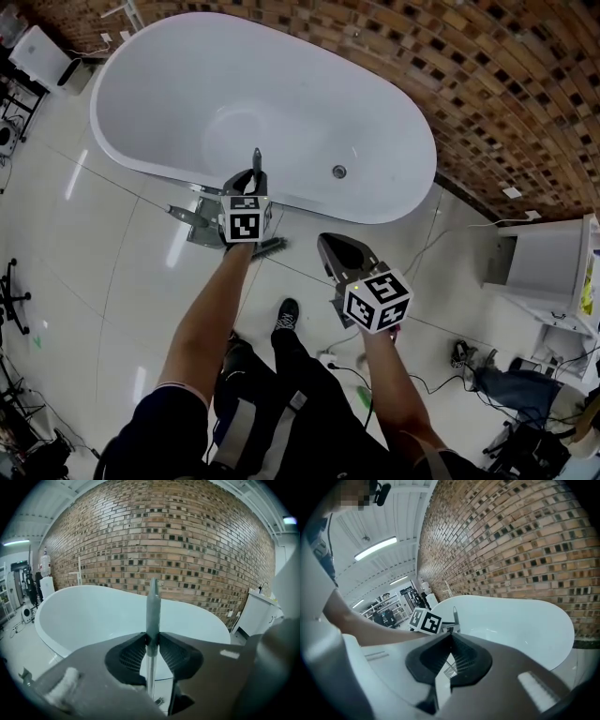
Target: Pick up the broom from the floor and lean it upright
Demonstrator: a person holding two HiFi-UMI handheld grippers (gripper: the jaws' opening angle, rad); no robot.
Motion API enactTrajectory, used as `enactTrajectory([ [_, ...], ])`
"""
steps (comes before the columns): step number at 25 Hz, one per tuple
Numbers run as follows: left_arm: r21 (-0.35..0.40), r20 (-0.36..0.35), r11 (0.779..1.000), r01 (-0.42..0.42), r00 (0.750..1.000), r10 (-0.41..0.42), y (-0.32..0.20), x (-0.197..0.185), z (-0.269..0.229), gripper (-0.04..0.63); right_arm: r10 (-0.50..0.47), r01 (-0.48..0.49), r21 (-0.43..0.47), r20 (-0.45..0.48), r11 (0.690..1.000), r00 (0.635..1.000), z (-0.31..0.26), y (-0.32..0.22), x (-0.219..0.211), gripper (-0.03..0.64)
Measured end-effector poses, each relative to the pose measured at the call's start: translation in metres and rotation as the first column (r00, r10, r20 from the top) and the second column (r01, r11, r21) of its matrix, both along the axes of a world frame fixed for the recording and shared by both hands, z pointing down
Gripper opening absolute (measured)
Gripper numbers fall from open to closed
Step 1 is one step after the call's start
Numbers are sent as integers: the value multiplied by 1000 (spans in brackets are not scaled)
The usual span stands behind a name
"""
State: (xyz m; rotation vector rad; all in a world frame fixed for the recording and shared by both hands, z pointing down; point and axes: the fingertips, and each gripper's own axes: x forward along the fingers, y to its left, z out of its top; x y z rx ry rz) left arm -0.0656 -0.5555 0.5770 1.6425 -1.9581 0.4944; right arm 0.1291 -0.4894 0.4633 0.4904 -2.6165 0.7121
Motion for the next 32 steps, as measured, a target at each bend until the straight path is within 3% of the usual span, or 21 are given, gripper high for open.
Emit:
enactTrajectory([
  [20, -8, 25, 1000, -16, 1000, 17, 4, 6, -3, 149, 12, -12, -2, 1, 1000, 1000, 0, -9, 0, 3],
  [24, 16, -35, 999, -41, 999, 42, 24, 20, -19, 149, 12, -12, 6, 8, 1000, 1000, -3, -8, -4, 3],
  [25, 23, -59, 998, -62, 996, 63, 31, 25, -24, 146, 10, -10, 12, 13, 1000, 1000, -5, -7, -8, 3],
  [26, 31, -77, 996, -81, 994, 83, 38, 30, -31, 109, 7, -7, 19, 18, 1000, 1000, -8, -6, -12, 3],
  [27, 44, -86, 995, -95, 991, 98, 45, 32, -39, 21, 3, -4, 26, 24, 1000, 1000, -13, -4, -16, 3],
  [28, 61, -91, 993, -106, 990, 111, 52, 34, -47, 2, -1, -1, 36, 31, 999, 1000, -18, -2, -21, 3],
  [32, 131, -109, 979, -157, 979, 172, 79, 37, -85, 2, -12, 7, 75, 57, 997, 998, -41, 13, -40, 3],
])
